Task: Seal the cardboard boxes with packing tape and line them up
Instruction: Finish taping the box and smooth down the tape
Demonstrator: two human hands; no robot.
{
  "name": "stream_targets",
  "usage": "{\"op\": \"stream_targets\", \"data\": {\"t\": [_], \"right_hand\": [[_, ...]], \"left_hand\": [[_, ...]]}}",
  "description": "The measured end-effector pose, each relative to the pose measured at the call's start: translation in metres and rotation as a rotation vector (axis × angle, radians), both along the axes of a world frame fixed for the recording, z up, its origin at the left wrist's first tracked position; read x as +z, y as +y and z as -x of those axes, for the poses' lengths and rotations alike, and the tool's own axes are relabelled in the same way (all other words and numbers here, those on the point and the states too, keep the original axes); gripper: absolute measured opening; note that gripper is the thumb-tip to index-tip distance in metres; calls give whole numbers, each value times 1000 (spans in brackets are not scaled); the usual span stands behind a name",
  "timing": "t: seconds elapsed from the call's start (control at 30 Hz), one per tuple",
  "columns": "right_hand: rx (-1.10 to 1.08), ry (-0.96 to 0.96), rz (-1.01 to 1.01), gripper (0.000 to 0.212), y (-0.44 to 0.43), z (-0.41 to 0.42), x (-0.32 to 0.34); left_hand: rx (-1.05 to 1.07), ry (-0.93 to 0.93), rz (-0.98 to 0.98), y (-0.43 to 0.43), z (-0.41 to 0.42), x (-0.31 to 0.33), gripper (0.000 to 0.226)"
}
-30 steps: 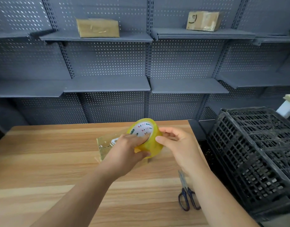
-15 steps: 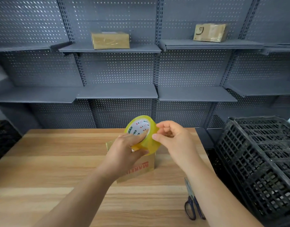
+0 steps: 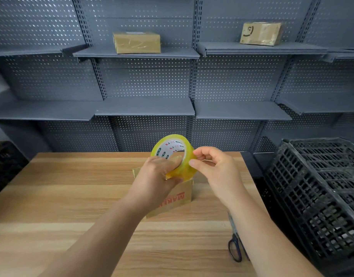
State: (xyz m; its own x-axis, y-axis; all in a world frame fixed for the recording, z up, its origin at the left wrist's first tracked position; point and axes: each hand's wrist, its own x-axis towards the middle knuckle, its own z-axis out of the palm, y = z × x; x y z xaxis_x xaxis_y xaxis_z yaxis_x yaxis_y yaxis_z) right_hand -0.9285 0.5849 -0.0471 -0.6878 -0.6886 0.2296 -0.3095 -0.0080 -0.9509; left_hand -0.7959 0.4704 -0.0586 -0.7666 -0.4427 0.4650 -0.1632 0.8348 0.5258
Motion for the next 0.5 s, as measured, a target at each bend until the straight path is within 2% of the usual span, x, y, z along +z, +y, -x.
{"op": "stream_targets", "data": {"t": [0.2,0.27,0.33,0.4,0.5], "right_hand": [[55,150,-50,16,1,-2,-5],[53,135,-31,14,3,-1,-1],[38,81,20,21,4,0,4],[42,83,42,29,5,1,6],[60,107,31,27,10,0,7]], "left_hand": [[4,3,-4,3,-6,-2,39],[17,18,-15,5,-6,1,41],[35,18,-45,7,-6,2,46],[31,18,-19,8,-7,5,42],[-18,18,74,10,-10,9,32]]}}
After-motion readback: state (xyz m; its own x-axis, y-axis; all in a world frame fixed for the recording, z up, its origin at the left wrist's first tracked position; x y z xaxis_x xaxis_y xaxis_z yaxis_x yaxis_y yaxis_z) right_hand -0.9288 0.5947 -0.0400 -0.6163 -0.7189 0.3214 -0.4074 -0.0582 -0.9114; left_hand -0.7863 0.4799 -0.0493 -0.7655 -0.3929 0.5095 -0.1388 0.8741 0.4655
